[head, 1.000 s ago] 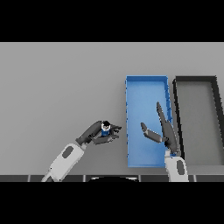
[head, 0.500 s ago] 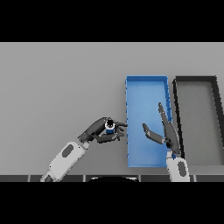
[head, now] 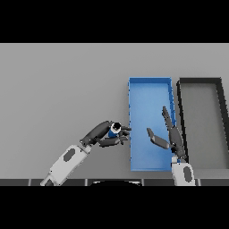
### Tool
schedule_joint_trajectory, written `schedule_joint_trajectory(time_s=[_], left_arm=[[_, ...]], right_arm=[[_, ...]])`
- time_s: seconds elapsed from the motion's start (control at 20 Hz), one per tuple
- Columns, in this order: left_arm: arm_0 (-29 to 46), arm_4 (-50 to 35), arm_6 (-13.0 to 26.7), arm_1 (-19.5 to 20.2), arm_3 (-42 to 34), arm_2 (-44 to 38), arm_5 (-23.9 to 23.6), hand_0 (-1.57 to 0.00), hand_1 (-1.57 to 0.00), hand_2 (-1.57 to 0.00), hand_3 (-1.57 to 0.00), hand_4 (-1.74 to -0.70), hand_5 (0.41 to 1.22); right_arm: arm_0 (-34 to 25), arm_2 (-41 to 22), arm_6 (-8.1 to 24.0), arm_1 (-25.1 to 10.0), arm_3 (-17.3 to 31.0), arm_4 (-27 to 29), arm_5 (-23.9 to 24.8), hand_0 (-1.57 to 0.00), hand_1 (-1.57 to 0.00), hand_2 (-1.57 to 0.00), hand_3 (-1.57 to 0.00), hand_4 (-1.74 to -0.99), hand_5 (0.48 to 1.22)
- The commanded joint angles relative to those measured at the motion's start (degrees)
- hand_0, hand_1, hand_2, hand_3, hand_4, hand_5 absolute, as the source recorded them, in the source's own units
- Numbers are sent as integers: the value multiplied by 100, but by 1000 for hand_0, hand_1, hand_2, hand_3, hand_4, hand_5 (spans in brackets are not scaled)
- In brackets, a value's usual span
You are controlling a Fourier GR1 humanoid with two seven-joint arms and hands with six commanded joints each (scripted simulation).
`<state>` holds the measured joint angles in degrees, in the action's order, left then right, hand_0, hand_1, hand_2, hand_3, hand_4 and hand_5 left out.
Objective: Pick up the blue pipe and place it into the blue bin.
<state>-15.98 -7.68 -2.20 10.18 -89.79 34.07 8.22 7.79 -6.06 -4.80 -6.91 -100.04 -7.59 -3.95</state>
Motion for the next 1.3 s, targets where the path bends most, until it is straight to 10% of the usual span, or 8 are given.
schedule_joint_trajectory(time_s=[0.0, 0.2, 0.5, 1.25], left_arm=[[-9, 3, 4, 9, -13, -3, -5, -1570, -1570, -1570, -1495, -1741, 1220], [-32, -37, -43, 8, 4, 2, 28, -1571, -1571, -1571, -1495, -1741, 1221], [-66, 80, -90, 14, 20, 50, -18, -1571, -1571, -1571, -1487, -1741, 1221], [-141, 79, -145, 101, -17, 74, 154, -1571, -1571, -1571, -1540, -1740, 1221]], right_arm=[[-34, 28, -41, -19, -100, 277, -194, 1, 1, 1, 1, -1196, 622], [-427, 156, 498, -598, -704, 1854, -1359, 1, 1, 1, 1, -1256, 558], [-1283, -391, 1801, -1215, -1422, 2750, -2073, 1, 1, 1, 1, -1306, 502], [-3338, -1493, 2549, -338, -367, 2406, -2695, 1, 1, 1, 1, -1218, 508]])
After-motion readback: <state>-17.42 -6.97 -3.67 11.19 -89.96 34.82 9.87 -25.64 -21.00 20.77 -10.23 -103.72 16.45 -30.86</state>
